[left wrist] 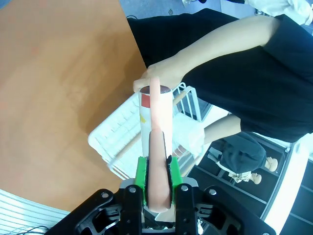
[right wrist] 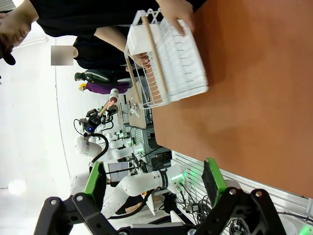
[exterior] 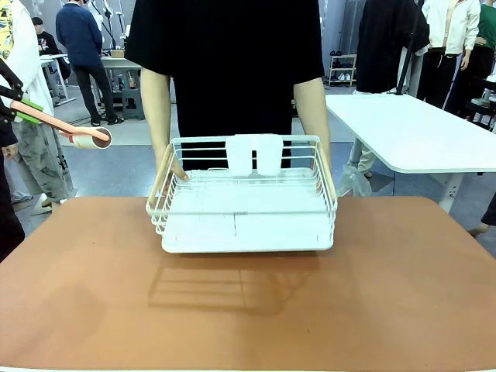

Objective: Clean the table.
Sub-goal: Clean the table with the Lint Roller when the human lifts the Dish drying rack.

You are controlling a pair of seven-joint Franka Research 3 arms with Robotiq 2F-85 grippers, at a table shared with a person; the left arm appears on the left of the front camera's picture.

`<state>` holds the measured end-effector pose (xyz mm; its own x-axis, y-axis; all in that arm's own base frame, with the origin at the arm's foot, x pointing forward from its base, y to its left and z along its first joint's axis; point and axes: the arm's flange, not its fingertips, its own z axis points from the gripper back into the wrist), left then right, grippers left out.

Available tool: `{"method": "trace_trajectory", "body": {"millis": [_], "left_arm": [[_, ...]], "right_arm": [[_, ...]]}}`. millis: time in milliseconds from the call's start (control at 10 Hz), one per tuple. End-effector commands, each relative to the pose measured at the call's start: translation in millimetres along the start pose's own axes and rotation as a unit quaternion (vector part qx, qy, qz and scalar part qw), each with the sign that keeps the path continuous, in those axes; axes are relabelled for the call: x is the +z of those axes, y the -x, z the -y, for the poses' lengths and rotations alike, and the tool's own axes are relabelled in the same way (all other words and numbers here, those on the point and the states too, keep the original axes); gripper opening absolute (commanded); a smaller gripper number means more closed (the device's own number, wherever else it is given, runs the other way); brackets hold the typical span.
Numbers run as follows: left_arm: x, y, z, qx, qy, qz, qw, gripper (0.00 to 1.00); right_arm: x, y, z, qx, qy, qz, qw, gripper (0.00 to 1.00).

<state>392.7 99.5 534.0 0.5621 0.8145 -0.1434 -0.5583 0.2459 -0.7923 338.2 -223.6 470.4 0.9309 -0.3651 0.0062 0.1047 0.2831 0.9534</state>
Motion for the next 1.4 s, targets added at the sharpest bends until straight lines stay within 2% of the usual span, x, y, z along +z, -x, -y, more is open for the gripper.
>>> {"method": "trace_trajectory", "body": {"millis": [0,500,600,700,900,1000,1100,1300], "left_arm": [[0.7,0.3,0.4,0.0,0.001,0.0,1.0,0.0],[0.7,0.3,0.4,0.0,0.001,0.0,1.0,0.0],[0.0,0.0,0.0,0.0,0.0,0.0,1.0,0.22],[-3.0,-5.7,5.9,-0.029,-0.032,-0.03,0.999,0.22],[-12.9,-25.5,18.0,-0.082,-0.078,-0.042,0.993,0.22],[-23.8,-35.7,19.7,-0.149,-0.123,-0.083,0.978,0.22],[-38.8,-47.9,19.8,-0.211,-0.137,-0.103,0.962,0.22],[-66.2,-67.3,16.9,-0.272,-0.141,-0.167,0.937,0.22]], "right_arm": [[0.6,1.5,-2.3,0.005,-0.006,0.0,1.0,1.0],[0.6,1.5,-2.3,0.005,-0.006,0.0,1.0,1.0],[0.6,1.5,-2.3,0.005,-0.006,0.0,1.0,1.0],[0.6,1.5,-2.3,0.005,-0.006,0.0,1.0,1.0],[0.6,1.5,-2.3,0.005,-0.006,0.0,1.0,1.0],[0.6,1.5,-2.3,0.005,-0.006,0.0,1.0,1.0],[0.6,1.5,-2.3,0.005,-0.006,0.0,1.0,1.0],[0.6,1.5,-2.3,0.005,-0.006,0.0,1.0,1.0]]}}
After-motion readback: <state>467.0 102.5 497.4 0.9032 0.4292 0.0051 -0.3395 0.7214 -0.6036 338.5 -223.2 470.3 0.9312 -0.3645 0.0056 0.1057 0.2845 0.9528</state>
